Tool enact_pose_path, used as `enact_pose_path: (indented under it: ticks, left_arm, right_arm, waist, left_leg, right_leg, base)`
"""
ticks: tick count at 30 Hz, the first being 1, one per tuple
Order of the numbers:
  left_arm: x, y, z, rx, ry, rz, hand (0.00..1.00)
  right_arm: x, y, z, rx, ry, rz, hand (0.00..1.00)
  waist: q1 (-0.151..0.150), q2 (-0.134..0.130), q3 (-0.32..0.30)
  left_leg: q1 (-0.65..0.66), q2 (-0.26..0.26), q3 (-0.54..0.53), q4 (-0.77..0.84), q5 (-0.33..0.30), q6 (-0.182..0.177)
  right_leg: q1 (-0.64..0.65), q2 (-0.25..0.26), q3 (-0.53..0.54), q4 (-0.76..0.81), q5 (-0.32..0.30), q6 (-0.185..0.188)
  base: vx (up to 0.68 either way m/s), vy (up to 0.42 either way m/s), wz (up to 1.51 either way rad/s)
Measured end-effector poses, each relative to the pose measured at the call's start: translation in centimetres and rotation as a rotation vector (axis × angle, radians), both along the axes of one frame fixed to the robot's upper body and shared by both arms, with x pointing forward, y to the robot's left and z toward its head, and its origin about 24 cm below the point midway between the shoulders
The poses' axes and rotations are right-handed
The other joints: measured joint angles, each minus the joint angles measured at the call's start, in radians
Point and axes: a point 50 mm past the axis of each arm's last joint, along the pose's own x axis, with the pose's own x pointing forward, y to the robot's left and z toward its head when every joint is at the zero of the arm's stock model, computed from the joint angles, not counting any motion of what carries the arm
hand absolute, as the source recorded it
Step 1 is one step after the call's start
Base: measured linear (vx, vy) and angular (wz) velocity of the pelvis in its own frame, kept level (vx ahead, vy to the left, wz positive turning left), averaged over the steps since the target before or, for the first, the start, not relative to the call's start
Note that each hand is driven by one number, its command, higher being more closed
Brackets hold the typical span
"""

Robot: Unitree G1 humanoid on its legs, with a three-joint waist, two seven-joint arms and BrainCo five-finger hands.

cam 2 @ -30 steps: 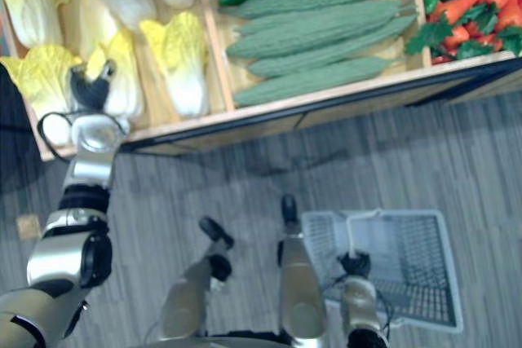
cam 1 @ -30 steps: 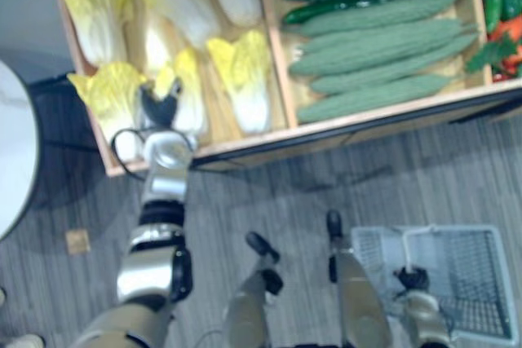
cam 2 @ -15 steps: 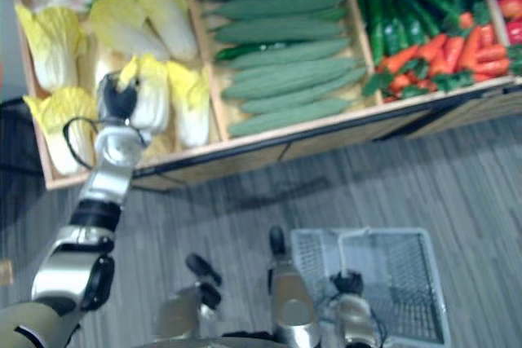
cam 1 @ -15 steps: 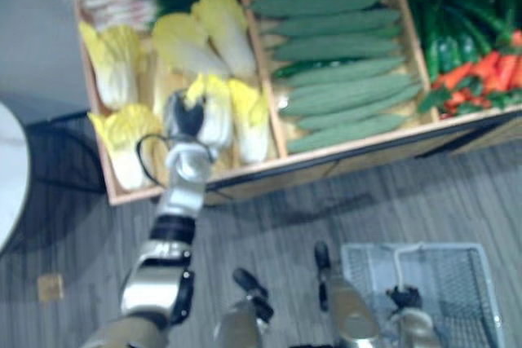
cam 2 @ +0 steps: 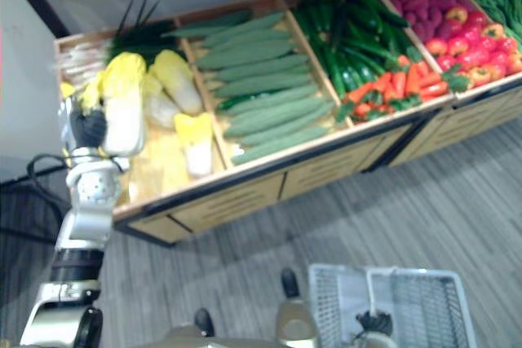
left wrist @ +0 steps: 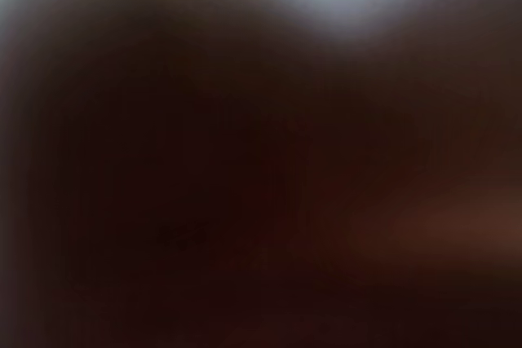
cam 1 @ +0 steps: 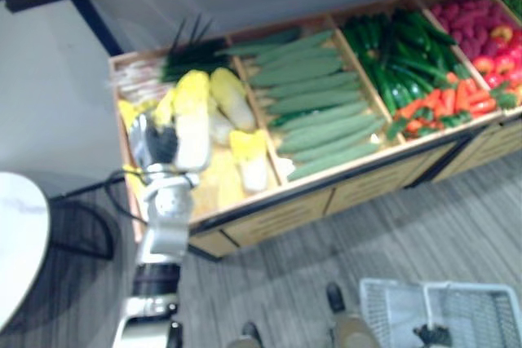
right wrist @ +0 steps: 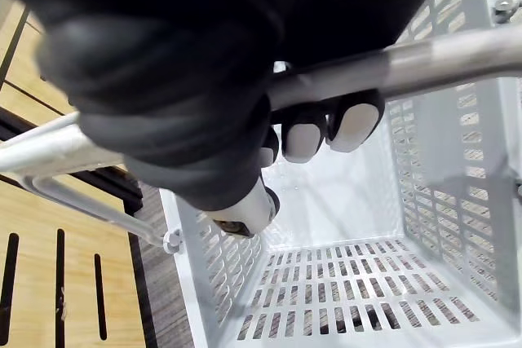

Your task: Pick vegetable in the basket

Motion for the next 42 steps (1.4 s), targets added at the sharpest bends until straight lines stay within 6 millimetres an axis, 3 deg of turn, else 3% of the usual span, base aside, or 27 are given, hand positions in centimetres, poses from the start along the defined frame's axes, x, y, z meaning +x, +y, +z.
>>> enact_pose_path:
  ticks: [2, 4, 5, 6, 8, 10, 11, 12, 13, 15, 16, 17, 18, 19, 21, 23, 24, 25, 26, 27, 30, 31, 34, 37, 38, 41, 42]
  left_arm:
    - [0.1, -1.5, 0.2, 0.028, -0.011, -0.058, 1.0]
    - [0.0, -2.7, 0.2, 0.028, -0.019, -0.102, 1.0]
    - [-0.2, -3.5, 0.5, 0.011, -0.042, -0.132, 1.0]
    - [-0.6, -4.4, 0.0, 0.003, -0.033, -0.175, 1.0]
    - [-1.6, -5.1, -1.6, -0.008, 0.017, -0.215, 1.0]
    - [-2.7, -5.8, -2.6, -0.034, 0.025, -0.252, 1.0]
    - [-2.9, -6.8, -3.2, -0.055, 0.043, -0.295, 1.0]
    - [-2.9, -7.7, -4.1, -0.056, 0.09, -0.339, 1.0]
    - [-2.8, -8.3, -4.8, -0.064, 0.123, -0.365, 1.0]
    - [-2.9, -9.8, -7.4, -0.099, 0.244, -0.413, 1.0]
    - [-3.3, -10.6, -8.9, -0.118, 0.31, -0.441, 1.0]
    - [-3.6, -11.0, -9.7, -0.124, 0.346, -0.456, 1.0]
    - [-4.0, -11.3, -10.8, -0.13, 0.39, -0.47, 1.0]
    - [-4.3, -11.6, -11.6, -0.136, 0.425, -0.48, 1.0]
    - [-4.5, -11.7, -12.5, -0.141, 0.465, -0.491, 1.0]
    - [-5.0, -11.9, -13.4, -0.145, 0.505, -0.495, 1.0]
    - [-5.3, -12.0, -13.7, -0.149, 0.518, -0.5, 1.0]
    - [-5.4, -12.2, -13.8, -0.152, 0.52, -0.506, 1.0]
    - [-5.4, -13.0, -13.6, -0.158, 0.513, -0.532, 1.0]
    - [-5.6, -13.4, -14.0, -0.153, 0.53, -0.548, 1.0]
    - [-5.2, -14.3, -13.7, -0.155, 0.521, -0.575, 1.0]
    - [-4.9, -14.9, -13.5, -0.159, 0.516, -0.59, 1.0]
    - [-4.6, -14.8, -14.4, -0.137, 0.564, -0.584, 1.0]
    - [-4.6, -14.4, -15.1, -0.083, 0.597, -0.583, 1.0]
    - [-4.5, -13.9, -15.4, -0.06, 0.616, -0.569, 1.0]
    - [-4.1, -13.4, -15.8, -0.038, 0.639, -0.543, 1.0]
    - [-4.0, -13.0, -16.4, -0.023, 0.671, -0.521, 1.0]
  right_arm:
    - [0.5, -0.1, 0.4, -0.01, -0.027, -0.021, 1.0]
    - [2.3, 0.3, 1.0, -0.012, -0.082, -0.001, 1.0]
    - [4.0, 0.2, 1.6, -0.031, -0.118, 0.021, 1.0]
    - [4.9, 0.3, 2.1, -0.054, -0.144, 0.039, 1.0]
    - [6.3, 1.3, 3.0, -0.068, -0.199, 0.113, 1.0]
    - [8.7, 2.6, 4.6, -0.084, -0.294, 0.198, 1.0]
    - [10.2, 3.3, 5.8, -0.095, -0.366, 0.24, 1.0]
    - [10.9, 4.2, 6.5, -0.091, -0.412, 0.282, 1.0]
    - [11.2, 4.5, 6.9, -0.091, -0.43, 0.295, 1.0]
    - [11.6, 5.8, 7.3, -0.072, -0.456, 0.353, 1.0]
    - [11.7, 6.8, 7.4, -0.051, -0.466, 0.401, 1.0]
    - [11.7, 7.4, 7.5, -0.037, -0.473, 0.434, 1.0]
    - [11.6, 8.4, 7.6, -0.033, -0.474, 0.49, 1.0]
    - [11.9, 9.3, 7.9, -0.021, -0.492, 0.538, 1.0]
    - [12.2, 10.2, 8.3, -0.005, -0.511, 0.589, 1.0]
    - [12.1, 11.6, 8.3, 0.027, -0.516, 0.657, 1.0]
    - [12.0, 12.3, 8.4, 0.042, -0.521, 0.693, 1.0]
    - [12.0, 12.7, 8.6, 0.05, -0.527, 0.718, 1.0]
    - [12.0, 12.9, 9.1, 0.05, -0.547, 0.748, 1.0]
    - [11.8, 13.6, 9.4, 0.072, -0.566, 0.76, 1.0]
    - [11.9, 13.9, 10.5, 0.078, -0.62, 0.757, 1.0]
    - [11.8, 13.8, 10.8, 0.073, -0.632, 0.755, 1.0]
    - [11.6, 14.5, 10.7, 0.099, -0.626, 0.787, 1.0]
    - [11.5, 15.1, 10.7, 0.118, -0.624, 0.81, 1.0]
    - [11.3, 15.3, 10.9, 0.132, -0.634, 0.813, 1.0]
    - [11.5, 15.6, 11.9, 0.182, -0.69, 0.791, 1.0]
    - [11.8, 16.0, 12.6, 0.207, -0.727, 0.796, 1.0]
  waist:
    - [-0.004, -0.004, -0.001]
    - [0.0, -0.003, -0.002]
    - [0.003, 0.003, 0.003]
    - [0.005, 0.0, 0.006]
    - [0.003, -0.029, -0.005]
    - [0.024, -0.007, -0.024]
    - [0.034, 0.004, -0.035]
    - [0.026, -0.007, -0.039]
    - [0.031, -0.001, -0.036]
    - [0.025, 0.016, -0.038]
    - [0.028, 0.018, -0.038]
    - [0.032, 0.024, -0.037]
    - [0.036, 0.032, -0.037]
    - [0.042, 0.048, -0.033]
    - [0.056, 0.053, -0.028]
    - [0.087, 0.044, -0.011]
    - [0.09, 0.047, -0.009]
    - [0.09, 0.056, -0.011]
    - [0.091, 0.093, -0.011]
    - [0.101, 0.084, -0.021]
    - [0.099, 0.049, -0.017]
    - [0.112, 0.037, -0.014]
    - [0.1, -0.019, 0.0]
    - [0.085, -0.047, 0.008]
    - [0.08, -0.058, 0.009]
    - [0.081, -0.058, 0.01]
    - [0.079, -0.051, 0.014]
  left_leg:
    - [0.001, -0.001, 0.03, 0.017, -0.003, 0.006]
    - [0.004, 0.025, 0.095, 0.028, -0.004, 0.012]
    - [0.016, 0.044, 0.165, 0.02, 0.003, 0.022]
    - [0.057, 0.05, 0.23, 0.015, 0.002, 0.029]
    - [0.14, 0.048, 0.337, 0.03, -0.029, 0.024]
    - [0.17, 0.073, 0.459, 0.019, -0.07, 0.032]
    - [0.17, 0.084, 0.54, 0.016, -0.077, 0.024]
    - [0.175, 0.077, 0.579, 0.033, -0.088, 0.003]
    - [0.188, 0.082, 0.607, 0.048, -0.091, -0.007]
    - [0.209, 0.142, 0.623, 0.151, -0.081, -0.026]
    - [0.201, 0.215, 0.593, 0.306, -0.078, -0.015]
    - [0.176, 0.276, 0.53, 0.456, -0.053, 0.038]
    - [0.098, 0.33, 0.384, 0.653, -0.023, 0.12]
    - [-0.002, 0.29, 0.196, 0.754, -0.073, 0.077]
    - [-0.112, 0.195, 0.029, 0.769, -0.133, 0.052]
    - [-0.175, 0.099, -0.063, 0.638, -0.168, 0.047]
    - [-0.199, 0.06, -0.094, 0.491, -0.138, 0.039]
    - [-0.205, 0.053, -0.103, 0.388, -0.095, 0.035]
    - [-0.236, 0.061, -0.113, 0.287, -0.011, 0.063]
    - [-0.221, 0.064, -0.082, 0.268, -0.027, 0.068]
    - [-0.176, 0.009, -0.05, 0.163, 0.002, 0.097]
    - [-0.142, -0.02, -0.025, 0.1, 0.01, 0.101]
    - [-0.043, -0.092, 0.002, 0.029, 0.014, 0.118]
    - [0.012, -0.116, -0.009, 0.009, 0.006, 0.134]
    - [0.032, -0.116, -0.032, 0.002, 0.001, 0.138]
    - [0.035, -0.097, -0.065, -0.015, -0.009, 0.122]
    - [0.043, -0.073, -0.079, -0.027, -0.02, 0.104]
  right_leg:
    - [-0.018, 0.001, -0.002, 0.004, 0.02, -0.015]
    - [-0.04, 0.025, -0.128, -0.017, 0.082, -0.164]
    - [-0.04, -0.005, -0.359, -0.022, 0.017, -0.33]
    - [-0.063, -0.07, -0.59, 0.078, -0.042, -0.392]
    - [-0.053, -0.136, -0.753, 0.164, -0.036, -0.424]
    - [-0.057, -0.113, -0.846, 0.143, -0.055, -0.401]
    - [-0.101, -0.135, -0.88, 0.22, -0.09, -0.327]
    - [-0.105, -0.15, -0.842, 0.29, -0.096, -0.231]
    - [-0.108, -0.127, -0.827, 0.276, -0.076, -0.202]
    - [-0.1, -0.057, -0.756, 0.241, -0.07, -0.205]
    - [-0.082, -0.006, -0.697, 0.218, -0.069, -0.213]
    - [-0.061, 0.036, -0.655, 0.192, -0.072, -0.223]
    - [-0.029, 0.082, -0.597, 0.146, -0.069, -0.236]
    - [-0.018, 0.115, -0.539, 0.116, -0.069, -0.237]
    - [-0.009, 0.135, -0.466, 0.096, -0.066, -0.242]
    - [0.037, 0.146, -0.386, 0.069, -0.062, -0.243]
    - [0.054, 0.154, -0.356, 0.06, -0.052, -0.229]
    - [0.054, 0.167, -0.338, 0.057, -0.05, -0.225]
    - [0.069, 0.205, -0.303, 0.03, -0.038, -0.209]
    - [0.096, 0.203, -0.259, -0.035, -0.011, -0.175]
    - [0.08, 0.16, -0.242, -0.045, -0.007, -0.177]
    - [0.012, 0.131, -0.23, 0.095, -0.09, -0.158]
    - [-0.095, 0.046, -0.228, 0.444, -0.228, -0.094]
    - [-0.167, -0.014, -0.282, 0.673, -0.228, -0.084]
    - [-0.195, -0.035, -0.295, 0.733, -0.248, -0.101]
    - [-0.204, -0.046, -0.32, 0.606, -0.271, -0.117]
    - [-0.205, -0.033, -0.32, 0.463, -0.254, -0.107]
  base:
    - [-0.04, 0.03, -0.48]
    - [-0.03, 0.002, -1.0]
    - [-0.05, 0.032, -1.61]
    - [-0.04, 0.053, -1.7]
    - [-0.02, 0.059, -1.95]
    - [-0.01, -0.013, -2.28]
    - [0.03, -0.112, -1.88]
    - [0.08, -0.136, -1.77]
    - [0.14, -0.152, -1.38]
    - [0.16, -0.147, -1.31]
    - [0.21, -0.195, -1.46]
    - [0.19, -0.182, -1.83]
    - [0.16, -0.1, -1.88]
    - [0.11, -0.016, -1.74]
    - [0.12, 0.044, -1.54]
    - [0.18, 0.091, -1.71]
    - [0.14, 0.099, -1.39]
    - [0.14, 0.119, -1.15]
    - [0.19, 0.151, -0.95]
    - [0.24, 0.161, -0.74]
    - [0.21, 0.161, -0.2]
    - [0.19, 0.174, -0.16]
    - [0.2, 0.132, -0.04]
    - [0.2, 0.064, 0.23]
    - [0.26, 0.0, 0.35]
    - [0.28, -0.069, 0.33]
    - [0.27, -0.16, 0.11]
